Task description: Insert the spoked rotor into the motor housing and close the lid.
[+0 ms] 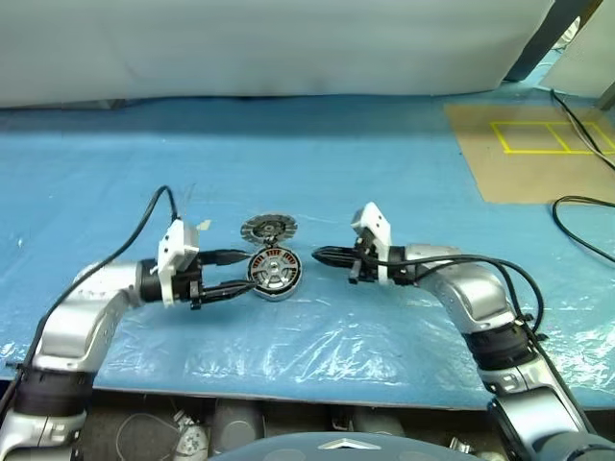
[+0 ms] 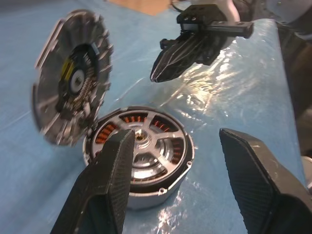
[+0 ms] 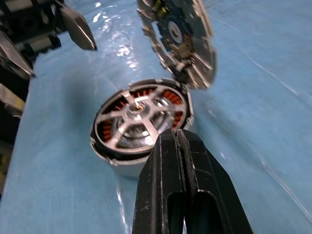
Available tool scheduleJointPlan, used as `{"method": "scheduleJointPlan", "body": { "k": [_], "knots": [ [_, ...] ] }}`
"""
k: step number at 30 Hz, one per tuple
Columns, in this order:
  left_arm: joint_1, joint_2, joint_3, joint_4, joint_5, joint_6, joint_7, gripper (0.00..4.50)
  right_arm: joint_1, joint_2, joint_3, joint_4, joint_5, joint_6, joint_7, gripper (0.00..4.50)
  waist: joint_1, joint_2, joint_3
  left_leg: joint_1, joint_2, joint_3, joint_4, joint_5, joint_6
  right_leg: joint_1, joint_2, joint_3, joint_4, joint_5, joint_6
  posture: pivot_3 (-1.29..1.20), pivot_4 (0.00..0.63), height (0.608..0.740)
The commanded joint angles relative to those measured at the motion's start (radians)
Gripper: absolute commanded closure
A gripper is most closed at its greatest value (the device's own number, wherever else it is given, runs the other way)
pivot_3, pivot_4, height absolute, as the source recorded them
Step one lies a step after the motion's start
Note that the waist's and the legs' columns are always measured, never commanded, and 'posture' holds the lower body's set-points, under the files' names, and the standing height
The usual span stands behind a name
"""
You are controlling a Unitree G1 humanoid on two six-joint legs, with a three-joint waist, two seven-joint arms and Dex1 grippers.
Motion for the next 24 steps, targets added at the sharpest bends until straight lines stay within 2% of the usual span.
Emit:
{"method": "scheduleJointPlan", "body": {
  "k": [1, 7, 15, 24],
  "knots": [
    [0.067, -0.036, 0.067, -0.099, -0.041, -0.009, 0.097, 1.61, -0.046, 0.036, 0.030, 0.018, 0.007, -0.013, 0.030, 4.50, 0.003, 0.000, 0.000, 0.000, 0.000, 0.000, 0.000, 0.000, 0.000, 0.000, 0.000, 0.000, 0.000, 0.000, 0.000, 0.00, 0.150, 0.740],
    [0.174, -0.057, 0.072, -0.151, -0.023, -0.038, 0.156, 1.61, -0.101, 0.062, 0.057, 0.078, -0.005, -0.029, 0.070, 4.50, 0.006, 0.000, 0.000, 0.000, 0.000, 0.000, 0.000, 0.000, 0.000, 0.000, 0.000, 0.000, 0.000, 0.000, 0.000, 0.00, 0.150, 0.740],
    [0.186, -0.082, 0.046, -0.132, 0.000, -0.081, 0.209, 1.61, -0.194, 0.169, 0.095, 0.210, -0.050, -0.101, 0.080, 4.50, 0.002, 0.000, 0.000, 0.002, 0.000, 0.000, 0.000, 0.000, 0.000, 0.000, 0.001, 0.001, 0.001, 0.000, 0.000, 0.00, 0.150, 0.740],
    [0.165, -0.056, 0.020, -0.107, 0.021, -0.104, 0.198, 1.61, -0.153, 0.147, 0.245, 0.453, -0.263, -0.288, 0.088, 4.50, 0.001, 0.000, 0.000, 0.005, 0.000, 0.000, 0.000, 0.000, 0.000, 0.003, 0.000, 0.001, 0.001, 0.002, 0.003, 0.00, 0.150, 0.740]
  ]
}}
